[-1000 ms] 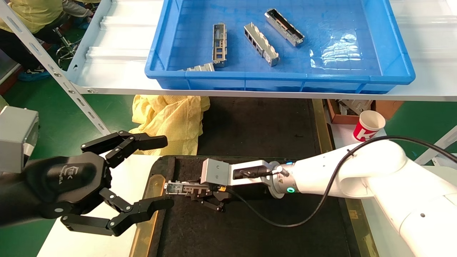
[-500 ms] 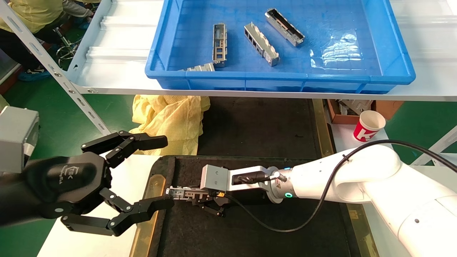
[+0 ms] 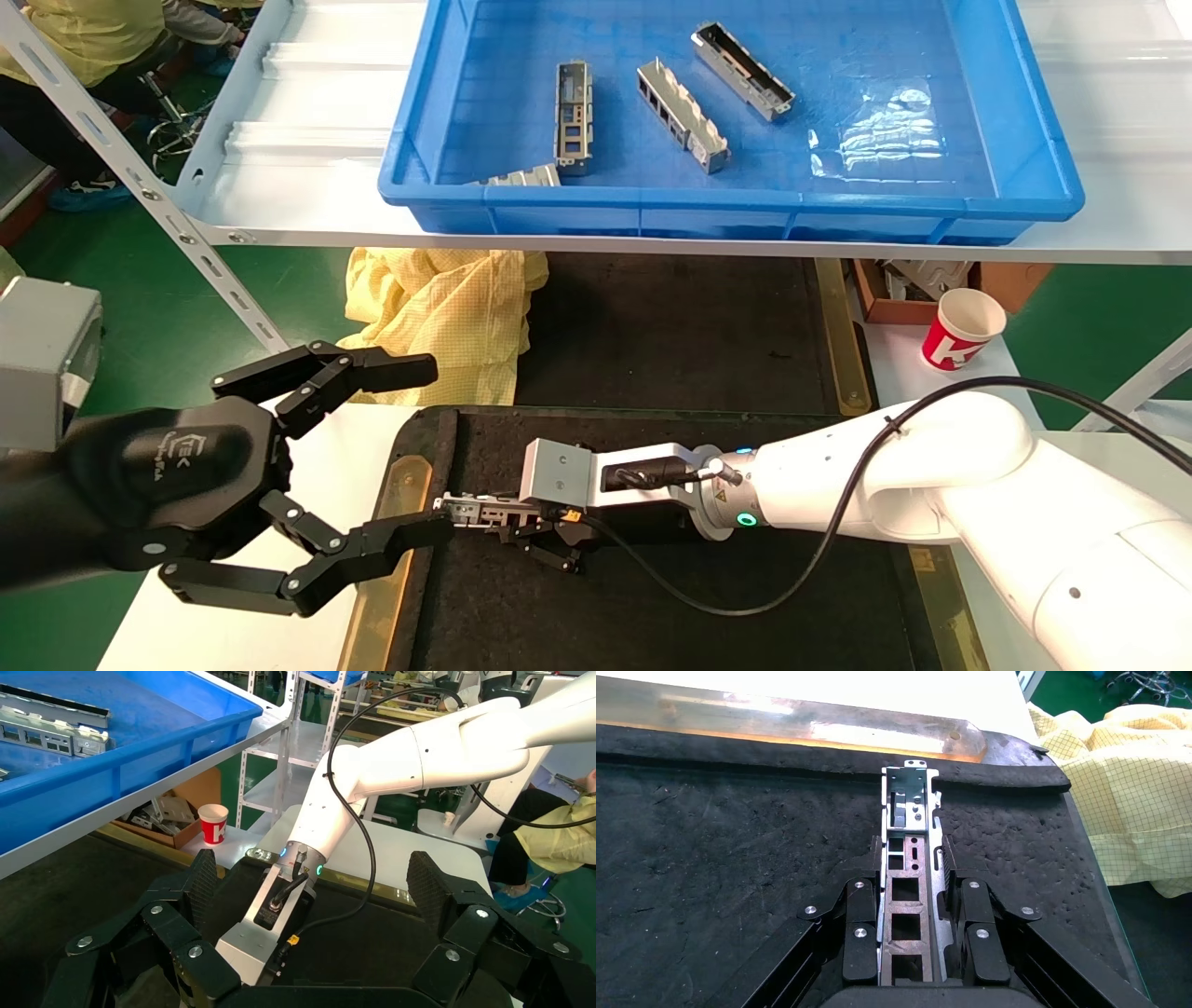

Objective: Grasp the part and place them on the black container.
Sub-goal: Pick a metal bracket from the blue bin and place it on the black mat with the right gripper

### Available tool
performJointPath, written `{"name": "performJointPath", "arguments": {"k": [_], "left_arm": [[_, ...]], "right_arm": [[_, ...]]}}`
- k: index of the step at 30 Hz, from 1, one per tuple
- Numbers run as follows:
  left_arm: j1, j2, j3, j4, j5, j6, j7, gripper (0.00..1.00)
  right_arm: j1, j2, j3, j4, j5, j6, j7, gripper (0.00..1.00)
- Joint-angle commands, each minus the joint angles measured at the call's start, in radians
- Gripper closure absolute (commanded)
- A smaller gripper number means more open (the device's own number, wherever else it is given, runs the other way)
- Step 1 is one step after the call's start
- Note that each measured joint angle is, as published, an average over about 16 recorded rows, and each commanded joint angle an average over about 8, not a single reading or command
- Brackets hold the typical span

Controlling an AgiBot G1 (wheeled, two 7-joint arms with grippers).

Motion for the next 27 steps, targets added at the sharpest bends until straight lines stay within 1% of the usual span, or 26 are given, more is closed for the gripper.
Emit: {"name": "performJointPath", "arguments": {"k": [1,4,5,6,12,18,22,27], "left_arm": [[0.0,0.0,0.0,0.0,0.0,0.0,0.0,0.0],[0.0,0.0,0.0,0.0,0.0,0.0,0.0,0.0],[0.0,0.0,0.0,0.0,0.0,0.0,0.0,0.0],[0.0,0.0,0.0,0.0,0.0,0.0,0.0,0.0],[0.0,0.0,0.0,0.0,0.0,0.0,0.0,0.0],[0.0,0.0,0.0,0.0,0.0,0.0,0.0,0.0],[0.0,0.0,0.0,0.0,0.0,0.0,0.0,0.0],[0.0,0.0,0.0,0.0,0.0,0.0,0.0,0.0]], "right_arm": [[-0.002,0.0,-0.011,0.002,0.01,0.005,0.0,0.52],[-0.001,0.0,-0.025,0.003,0.024,0.015,0.0,0.16],[-0.001,0.0,-0.03,0.004,0.029,0.018,-0.001,0.07],[0.0,0.0,-0.035,0.005,0.033,0.021,-0.001,0.0],[0.007,0.001,-0.061,0.009,0.058,0.031,-0.006,0.0],[0.021,0.002,-0.079,0.007,0.088,0.022,-0.013,0.0],[0.037,0.006,-0.083,-0.006,0.114,0.0,-0.019,0.0],[0.061,0.013,-0.076,-0.035,0.151,-0.052,-0.023,0.0]]}}
